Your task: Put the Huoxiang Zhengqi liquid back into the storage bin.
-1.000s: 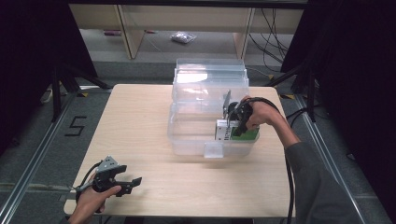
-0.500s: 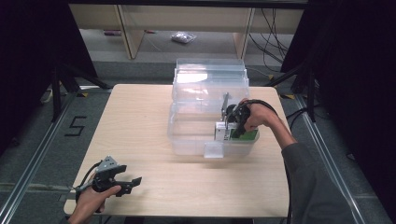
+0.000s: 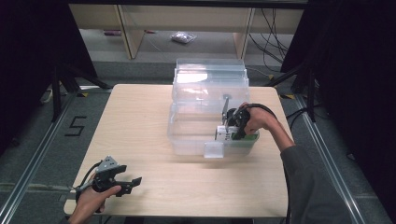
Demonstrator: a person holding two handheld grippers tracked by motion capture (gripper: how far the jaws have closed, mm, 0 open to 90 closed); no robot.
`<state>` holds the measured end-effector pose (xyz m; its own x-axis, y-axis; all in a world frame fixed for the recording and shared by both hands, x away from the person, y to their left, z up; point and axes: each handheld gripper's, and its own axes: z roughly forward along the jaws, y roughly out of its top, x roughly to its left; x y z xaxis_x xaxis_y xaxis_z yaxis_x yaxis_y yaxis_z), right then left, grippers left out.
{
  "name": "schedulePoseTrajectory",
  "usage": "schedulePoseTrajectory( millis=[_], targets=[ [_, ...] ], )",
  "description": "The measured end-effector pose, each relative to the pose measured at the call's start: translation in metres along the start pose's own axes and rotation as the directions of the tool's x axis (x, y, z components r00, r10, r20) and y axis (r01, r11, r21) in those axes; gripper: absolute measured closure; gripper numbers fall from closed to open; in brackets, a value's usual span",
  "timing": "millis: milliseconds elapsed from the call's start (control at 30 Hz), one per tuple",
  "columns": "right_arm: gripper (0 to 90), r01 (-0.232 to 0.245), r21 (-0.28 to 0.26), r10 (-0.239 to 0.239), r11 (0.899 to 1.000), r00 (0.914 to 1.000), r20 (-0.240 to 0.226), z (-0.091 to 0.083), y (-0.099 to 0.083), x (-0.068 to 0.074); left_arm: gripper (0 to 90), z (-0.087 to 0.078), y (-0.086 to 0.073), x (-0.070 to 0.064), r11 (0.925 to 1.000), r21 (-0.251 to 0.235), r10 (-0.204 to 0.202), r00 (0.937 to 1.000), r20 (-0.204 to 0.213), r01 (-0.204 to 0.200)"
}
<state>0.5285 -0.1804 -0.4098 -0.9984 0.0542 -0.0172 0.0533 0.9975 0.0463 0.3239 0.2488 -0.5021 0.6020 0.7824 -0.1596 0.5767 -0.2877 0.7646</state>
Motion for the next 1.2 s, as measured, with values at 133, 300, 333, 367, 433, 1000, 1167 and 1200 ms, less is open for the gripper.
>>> schedulePoseTrajectory(
  millis=[133,300,333,367,433,1000,1167,1200],
  targets=[
    [63.3,-0.019,-0.001,0.019,1.000,0.9997,-0.013,0.004,0.000,0.001,16.0,0.000,0.000,0.000,1.0000,-0.002,-0.003,1.0000,0.000,0.003],
    [61.5,-0.005,-0.008,0.004,1.000,0.9999,-0.015,0.002,0.000,0.000,16.0,0.000,0.000,0.000,1.0000,-0.001,-0.001,1.0000,-0.001,0.001],
    [60.3,-0.029,-0.024,0.028,0.999,0.9993,-0.026,-0.001,0.001,0.002,16.0,0.000,0.000,0.000,1.0000,-0.002,-0.001,1.0000,-0.001,0.001],
    [59.7,-0.034,-0.035,0.033,0.999,0.9990,-0.031,-0.004,0.001,0.002,16.0,0.000,0.000,0.000,1.0000,-0.002,-0.002,1.0000,-0.001,0.002],
    [57.0,-0.083,-0.021,0.082,0.996,0.9964,-0.019,-0.014,0.000,0.005,15.9,0.002,0.000,-0.003,0.9991,-0.030,-0.030,0.9996,0.001,0.030],
    [48.8,-0.105,-0.104,0.107,0.989,0.9941,0.019,-0.043,-0.007,0.012,15.9,0.002,0.000,-0.002,0.9994,-0.025,-0.023,0.9997,0.001,0.023],
    [48.1,-0.128,-0.095,0.130,0.987,0.9914,0.017,-0.044,-0.007,0.014,15.9,0.002,0.000,-0.002,0.9994,-0.025,-0.023,0.9997,0.001,0.023],
    [47.8,-0.136,-0.094,0.138,0.986,0.9902,0.019,-0.045,-0.007,0.014,15.9,0.002,0.000,-0.002,0.9994,-0.025,-0.024,0.9997,0.001,0.024]
  ],
)
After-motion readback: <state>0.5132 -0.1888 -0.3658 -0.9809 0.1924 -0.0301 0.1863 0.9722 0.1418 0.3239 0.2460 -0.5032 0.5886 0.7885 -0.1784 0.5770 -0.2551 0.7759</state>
